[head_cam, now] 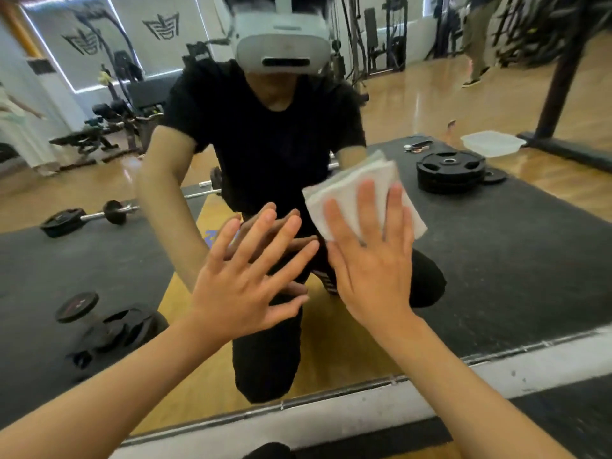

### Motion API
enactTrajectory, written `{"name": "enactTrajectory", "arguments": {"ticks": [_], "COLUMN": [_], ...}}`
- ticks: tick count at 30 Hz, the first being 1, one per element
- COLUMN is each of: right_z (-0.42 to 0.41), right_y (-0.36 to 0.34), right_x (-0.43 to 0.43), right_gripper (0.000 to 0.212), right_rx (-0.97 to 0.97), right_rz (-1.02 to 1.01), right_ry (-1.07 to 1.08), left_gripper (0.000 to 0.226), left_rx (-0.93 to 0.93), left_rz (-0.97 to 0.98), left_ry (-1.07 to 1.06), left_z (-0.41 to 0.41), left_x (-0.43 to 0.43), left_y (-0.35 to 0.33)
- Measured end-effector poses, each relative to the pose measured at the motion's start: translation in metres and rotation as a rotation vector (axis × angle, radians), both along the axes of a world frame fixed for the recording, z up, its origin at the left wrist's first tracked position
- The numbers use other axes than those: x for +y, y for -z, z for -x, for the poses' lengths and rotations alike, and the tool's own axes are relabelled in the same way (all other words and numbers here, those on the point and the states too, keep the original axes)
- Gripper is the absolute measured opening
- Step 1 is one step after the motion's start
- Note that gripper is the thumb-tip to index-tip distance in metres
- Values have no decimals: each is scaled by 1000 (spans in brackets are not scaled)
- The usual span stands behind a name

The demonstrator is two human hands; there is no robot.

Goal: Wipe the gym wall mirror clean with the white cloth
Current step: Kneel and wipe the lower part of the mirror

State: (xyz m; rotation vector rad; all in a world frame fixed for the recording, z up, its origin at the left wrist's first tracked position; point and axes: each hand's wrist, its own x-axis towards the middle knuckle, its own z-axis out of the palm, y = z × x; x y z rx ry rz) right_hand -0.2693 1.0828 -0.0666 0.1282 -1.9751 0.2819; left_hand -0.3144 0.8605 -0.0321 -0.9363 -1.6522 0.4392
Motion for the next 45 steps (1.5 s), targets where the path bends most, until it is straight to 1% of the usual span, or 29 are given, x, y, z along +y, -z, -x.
{"name": "enactTrajectory", "arguments": {"ticks": [2,4,6,9,11,13,14,17,20,22,23,25,28,31,33,35,36,38,41,45], "right_z": [-7,-10,-8,0,6,10,11,6,-6,-13,-15,-14,-4,7,11,10,9,4,-9,-7], "right_y": [48,63,36,-48,-104,-134,-135,-94,-22,6,8,-19,-94,-148,-157,-153,-148,-129,-98,-93], "right_x": [21,29,20,-11,-29,-38,-37,-8,36,52,54,41,-8,-57,-61,-34,-14,28,65,49], "right_gripper": [60,54,52,59,54,49,48,51,50,51,52,51,51,52,51,50,51,56,60,57], "right_rx": [-74,-122,-110,-16,69,132,158,143,14,-57,-71,-46,37,143,188,182,164,116,47,25], "right_rz": [-82,-84,-54,-94,-139,-177,-204,-273,-270,-253,-243,-218,-193,-263,-346,-442,-462,-402,-168,18], "right_ry": [15,12,-2,-39,-51,-51,-46,-64,-29,13,10,-17,-38,-53,-87,-92,-62,41,159,190], "left_gripper": [83,80,79,83,89,93,92,85,82,82,81,80,79,70,68,69,70,71,71,71], "left_rx": [4,3,13,14,20,13,8,-2,-1,8,11,20,22,1,-19,-39,-45,-65,-82,-120], "left_rz": [0,8,8,-12,-33,-31,-28,-17,-11,-8,-8,3,20,11,12,19,20,24,31,24], "left_ry": [-13,-24,-37,-23,-5,3,7,-9,-22,-31,-30,-21,-16,32,43,29,20,8,13,33], "left_z": [0,0,0,-1,-1,0,0,0,-1,-1,-2,-2,-1,0,-1,-4,-5,-7,-5,-6], "left_x": [1,1,2,3,3,3,3,2,3,3,3,3,2,3,2,1,1,-1,-2,-2], "left_y": [0,0,-2,-1,-1,-1,-2,-2,-1,-2,-2,-2,0,0,-2,-5,-6,-7,-6,-6]}}
